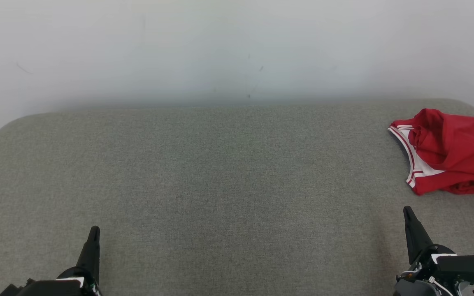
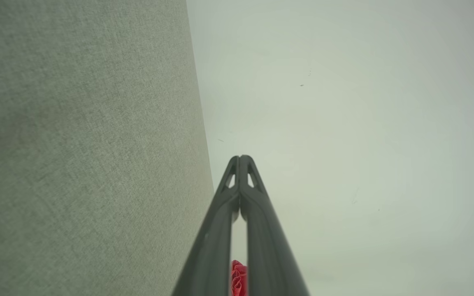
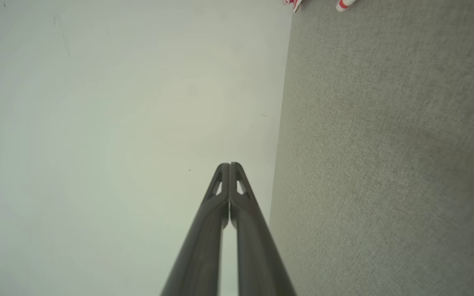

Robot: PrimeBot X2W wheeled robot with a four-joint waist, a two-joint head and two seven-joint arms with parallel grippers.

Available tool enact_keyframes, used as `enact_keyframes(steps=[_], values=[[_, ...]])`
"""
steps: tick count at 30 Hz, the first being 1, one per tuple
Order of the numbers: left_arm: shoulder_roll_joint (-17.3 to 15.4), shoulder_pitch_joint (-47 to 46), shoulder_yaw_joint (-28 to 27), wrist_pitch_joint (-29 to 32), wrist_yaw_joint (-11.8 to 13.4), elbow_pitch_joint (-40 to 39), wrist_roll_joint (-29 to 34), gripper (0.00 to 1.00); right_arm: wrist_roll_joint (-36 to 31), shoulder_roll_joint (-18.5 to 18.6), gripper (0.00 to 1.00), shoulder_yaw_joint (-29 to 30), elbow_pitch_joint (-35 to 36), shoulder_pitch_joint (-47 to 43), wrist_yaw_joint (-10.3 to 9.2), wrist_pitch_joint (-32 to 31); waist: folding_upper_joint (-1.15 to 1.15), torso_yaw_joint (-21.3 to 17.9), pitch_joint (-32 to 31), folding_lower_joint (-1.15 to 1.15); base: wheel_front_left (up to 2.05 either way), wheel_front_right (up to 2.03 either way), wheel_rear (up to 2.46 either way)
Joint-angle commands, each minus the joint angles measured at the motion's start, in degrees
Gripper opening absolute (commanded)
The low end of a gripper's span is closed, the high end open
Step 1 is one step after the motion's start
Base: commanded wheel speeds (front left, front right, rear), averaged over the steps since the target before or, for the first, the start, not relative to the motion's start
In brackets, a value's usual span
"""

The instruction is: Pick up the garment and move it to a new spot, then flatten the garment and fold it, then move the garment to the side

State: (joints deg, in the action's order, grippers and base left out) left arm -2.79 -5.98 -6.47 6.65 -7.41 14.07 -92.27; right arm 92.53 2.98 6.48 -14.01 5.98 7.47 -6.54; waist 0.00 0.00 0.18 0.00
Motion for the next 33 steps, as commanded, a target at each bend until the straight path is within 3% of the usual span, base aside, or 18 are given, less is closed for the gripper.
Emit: enact_keyframes(steps=[1, 33], values=[[-0.16, -0.56, -0.18, 0.0, -0.2, 0.04, -0.27, 0.0, -0.16, -0.11, 0.0, 0.13, -0.03, 0.48, 0.04, -0.12, 0.0, 0.0, 0.0, 0.0, 0.0, 0.0, 0.0], [-0.17, -0.55, -0.19, -0.01, -0.21, 0.03, -0.27, 0.0, -0.22, -0.15, 0.0, 0.16, -0.05, 0.49, 0.04, -0.17, 0.0, 0.0, 0.0, 0.0, 0.0, 0.0, 0.0]])
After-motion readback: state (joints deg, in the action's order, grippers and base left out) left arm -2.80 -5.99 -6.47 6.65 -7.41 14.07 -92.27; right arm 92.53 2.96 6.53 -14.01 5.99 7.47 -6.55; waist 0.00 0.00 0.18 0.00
